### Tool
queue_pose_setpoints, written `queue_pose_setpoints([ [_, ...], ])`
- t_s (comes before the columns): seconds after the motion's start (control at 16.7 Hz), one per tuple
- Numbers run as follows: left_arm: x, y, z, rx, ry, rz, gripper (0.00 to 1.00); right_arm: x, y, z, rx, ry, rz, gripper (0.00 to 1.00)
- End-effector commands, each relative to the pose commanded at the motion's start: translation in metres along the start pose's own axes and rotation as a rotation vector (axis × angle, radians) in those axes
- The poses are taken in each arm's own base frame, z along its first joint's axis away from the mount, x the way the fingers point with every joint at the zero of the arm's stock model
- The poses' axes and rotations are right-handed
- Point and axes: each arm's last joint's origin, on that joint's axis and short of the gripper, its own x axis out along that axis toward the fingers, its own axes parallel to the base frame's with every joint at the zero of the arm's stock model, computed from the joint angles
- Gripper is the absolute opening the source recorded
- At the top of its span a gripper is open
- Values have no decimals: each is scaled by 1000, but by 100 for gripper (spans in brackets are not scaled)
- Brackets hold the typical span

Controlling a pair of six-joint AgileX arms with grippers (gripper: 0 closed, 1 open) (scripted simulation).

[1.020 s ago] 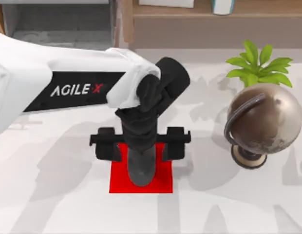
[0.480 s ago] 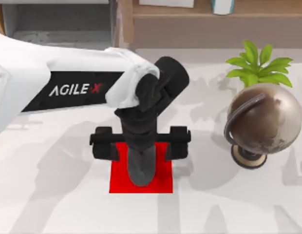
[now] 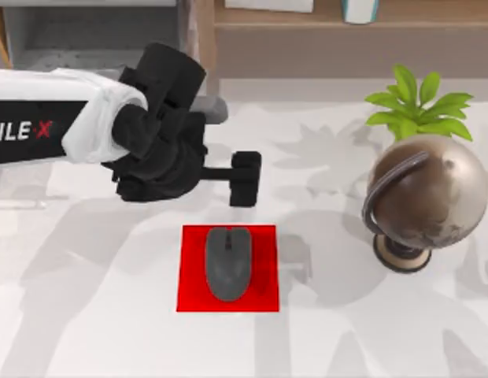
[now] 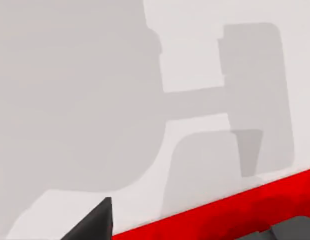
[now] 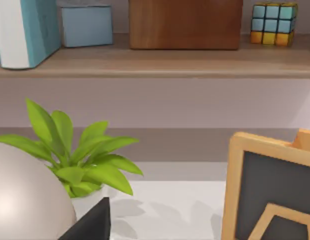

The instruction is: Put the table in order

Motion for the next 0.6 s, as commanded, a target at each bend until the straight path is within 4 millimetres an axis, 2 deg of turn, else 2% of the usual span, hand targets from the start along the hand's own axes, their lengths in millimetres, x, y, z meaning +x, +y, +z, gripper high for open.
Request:
queue_pose_setpoints([
  [0.3,-26,85,3,303,-381,-96,100,0,0,0,0,0,0,100],
  [0.42,-39,122,-6,461,-546,-53,100,0,0,0,0,0,0,100],
  [0.6,-57,172,-31,716,-755,104,100,0,0,0,0,0,0,100],
])
